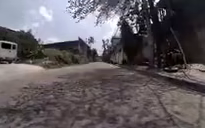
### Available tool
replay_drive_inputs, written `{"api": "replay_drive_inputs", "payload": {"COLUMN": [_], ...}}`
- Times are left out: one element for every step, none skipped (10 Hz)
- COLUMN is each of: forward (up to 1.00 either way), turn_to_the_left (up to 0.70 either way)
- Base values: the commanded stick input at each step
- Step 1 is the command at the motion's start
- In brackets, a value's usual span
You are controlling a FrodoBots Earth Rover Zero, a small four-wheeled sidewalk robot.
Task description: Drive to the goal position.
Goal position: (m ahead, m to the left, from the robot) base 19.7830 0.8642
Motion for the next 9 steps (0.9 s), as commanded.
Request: {"api": "replay_drive_inputs", "payload": {"forward": [0.98, 0.98, 0.98, 0.98, 0.98, 0.98, 0.98, 0.98, 0.98], "turn_to_the_left": [-0.12, -0.04, 0.0, 0.0, 0.0, 0.0, 0.0, 0.0, 0.0]}}
